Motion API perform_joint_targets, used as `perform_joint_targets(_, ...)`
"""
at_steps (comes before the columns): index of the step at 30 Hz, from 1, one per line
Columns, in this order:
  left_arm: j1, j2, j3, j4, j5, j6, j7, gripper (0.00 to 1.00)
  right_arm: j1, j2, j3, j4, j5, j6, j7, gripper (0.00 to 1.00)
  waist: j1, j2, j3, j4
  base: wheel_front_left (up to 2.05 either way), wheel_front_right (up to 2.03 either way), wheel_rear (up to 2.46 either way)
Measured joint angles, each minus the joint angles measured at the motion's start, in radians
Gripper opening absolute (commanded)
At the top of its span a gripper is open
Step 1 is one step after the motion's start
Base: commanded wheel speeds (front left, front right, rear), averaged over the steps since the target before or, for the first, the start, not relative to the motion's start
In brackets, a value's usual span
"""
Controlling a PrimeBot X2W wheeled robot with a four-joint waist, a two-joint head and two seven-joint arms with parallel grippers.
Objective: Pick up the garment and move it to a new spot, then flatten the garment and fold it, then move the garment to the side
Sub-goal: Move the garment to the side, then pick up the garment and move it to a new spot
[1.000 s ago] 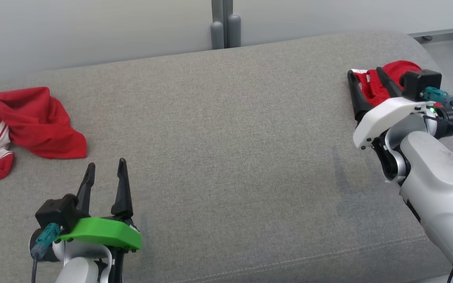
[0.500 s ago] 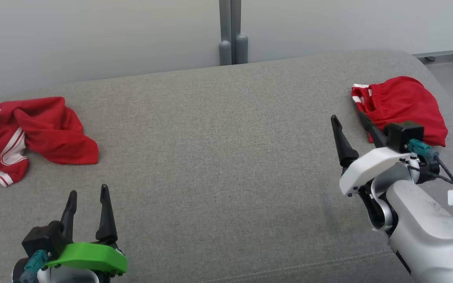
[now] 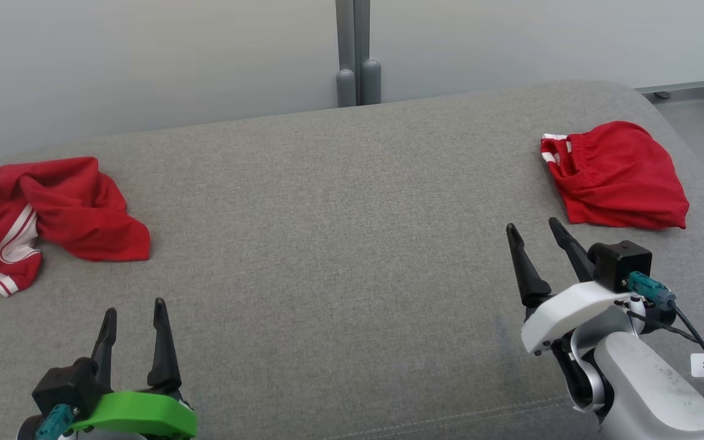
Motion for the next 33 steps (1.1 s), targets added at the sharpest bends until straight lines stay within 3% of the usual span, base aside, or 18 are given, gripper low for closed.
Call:
perform_joint_targets(11,0.022,-0.008,0.016,-0.014,0.004,0.003,0.0,1.0,0.089,0.023,-0.076,-0.038,-0.054,0.0,0.0,1.0,0.0,0.0,-0.007,-0.016,0.0,0.0,0.0)
perform_joint_targets(33,0.036,-0.02,0.013,-0.022,0.017,0.003,0.0,1.0,0.14,0.049,-0.128,-0.116,-0.149,0.0,0.0,1.0,0.0,0.0,-0.002,-0.003,0.0,0.0,0.0)
